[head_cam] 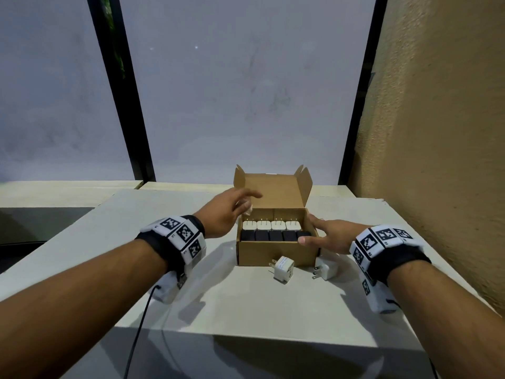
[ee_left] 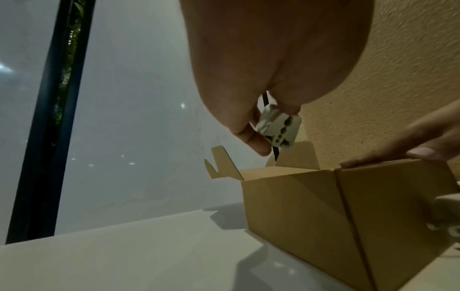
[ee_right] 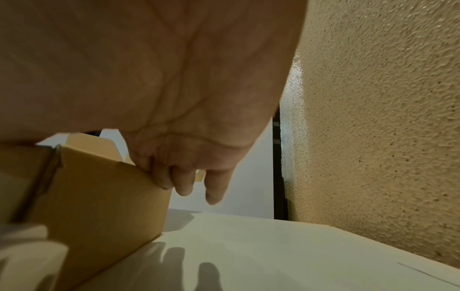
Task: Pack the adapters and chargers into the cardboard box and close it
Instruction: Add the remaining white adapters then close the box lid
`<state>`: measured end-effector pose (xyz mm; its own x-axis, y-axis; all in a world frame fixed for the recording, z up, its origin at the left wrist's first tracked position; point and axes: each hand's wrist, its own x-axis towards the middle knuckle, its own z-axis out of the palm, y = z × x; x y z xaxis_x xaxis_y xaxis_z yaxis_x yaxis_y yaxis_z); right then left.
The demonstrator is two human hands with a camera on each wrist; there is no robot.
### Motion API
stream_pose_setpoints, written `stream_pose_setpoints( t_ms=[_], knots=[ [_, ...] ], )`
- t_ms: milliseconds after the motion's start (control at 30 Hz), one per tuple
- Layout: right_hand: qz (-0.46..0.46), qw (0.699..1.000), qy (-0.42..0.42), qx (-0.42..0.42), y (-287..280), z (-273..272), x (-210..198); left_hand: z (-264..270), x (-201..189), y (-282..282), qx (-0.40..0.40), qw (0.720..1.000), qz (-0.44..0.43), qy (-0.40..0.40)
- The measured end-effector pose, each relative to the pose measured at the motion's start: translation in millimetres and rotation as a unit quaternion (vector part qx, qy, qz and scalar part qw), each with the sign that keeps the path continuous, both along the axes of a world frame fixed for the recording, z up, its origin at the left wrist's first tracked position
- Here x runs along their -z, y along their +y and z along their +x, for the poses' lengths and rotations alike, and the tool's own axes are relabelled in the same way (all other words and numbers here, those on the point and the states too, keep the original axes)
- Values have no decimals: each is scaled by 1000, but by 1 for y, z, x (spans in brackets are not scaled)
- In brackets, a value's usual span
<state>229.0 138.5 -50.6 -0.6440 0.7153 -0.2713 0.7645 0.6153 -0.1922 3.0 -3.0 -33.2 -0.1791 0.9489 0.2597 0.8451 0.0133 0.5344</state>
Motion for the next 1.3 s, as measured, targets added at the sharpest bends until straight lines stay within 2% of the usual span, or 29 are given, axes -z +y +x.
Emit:
stream_pose_setpoints(
  t_ms=[100, 167, 367, 433, 500, 533, 867, 933, 1100, 1200, 1233, 1300],
  knots=[
    [0, 1000, -3, 0, 0, 0, 0, 5, 0, 16, 27, 1000, -11, -12],
    [2, 1000, -3, -1, 1, 0, -1, 7, 3, 26, 16, 1000, -26, -8],
    [1, 1000, 1, -2, 3, 2, 2, 7, 15, 39, -20, 992, -84, 94],
    [-1, 1000, 8, -3, 3, 3, 3, 6, 17, 42, -47, 978, -93, 181],
    [-3, 1000, 15, -5, 3, 4, 3, 3, 20, 44, -75, 952, -90, 283],
    [-3, 1000, 17, -7, 3, 4, 4, 2, 20, 46, -87, 943, -93, 307],
    [-7, 1000, 25, -5, 3, 4, 4, 3, 23, 50, -116, 886, -149, 424],
    [-7, 1000, 26, -7, 4, 4, 4, 3, 21, 50, -125, 887, -142, 420],
    [-12, 999, 29, -10, 5, 4, 5, 0, 21, 51, -110, 919, -101, 364],
    [-13, 1000, 27, -7, 5, 4, 6, 0, 21, 50, -114, 928, -77, 346],
    [-12, 1000, 25, -6, 5, 4, 6, 2, 20, 50, -117, 936, -63, 327],
    [-7, 1000, 23, -4, 4, 2, 6, 5, 14, 51, -116, 969, -47, 211]
  ],
)
